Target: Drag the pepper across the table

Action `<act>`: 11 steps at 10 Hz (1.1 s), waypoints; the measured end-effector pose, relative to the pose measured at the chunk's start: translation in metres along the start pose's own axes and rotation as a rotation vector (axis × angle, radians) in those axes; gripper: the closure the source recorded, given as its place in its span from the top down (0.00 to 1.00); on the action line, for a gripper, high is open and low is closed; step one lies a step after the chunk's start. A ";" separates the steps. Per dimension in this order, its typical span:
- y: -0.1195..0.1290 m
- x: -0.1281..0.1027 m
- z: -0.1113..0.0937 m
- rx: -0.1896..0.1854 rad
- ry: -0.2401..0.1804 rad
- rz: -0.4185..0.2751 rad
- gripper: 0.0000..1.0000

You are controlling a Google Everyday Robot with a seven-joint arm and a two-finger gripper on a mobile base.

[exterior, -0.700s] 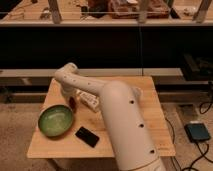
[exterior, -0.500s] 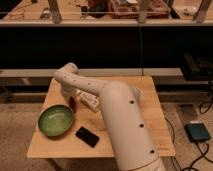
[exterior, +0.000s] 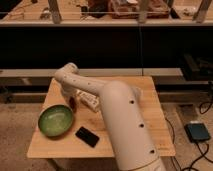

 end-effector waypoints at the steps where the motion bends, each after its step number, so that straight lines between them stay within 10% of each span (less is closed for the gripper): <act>1: 0.000 0.000 0.000 0.000 0.000 -0.001 0.00; 11: -0.006 -0.064 -0.027 -0.047 0.020 -0.079 0.00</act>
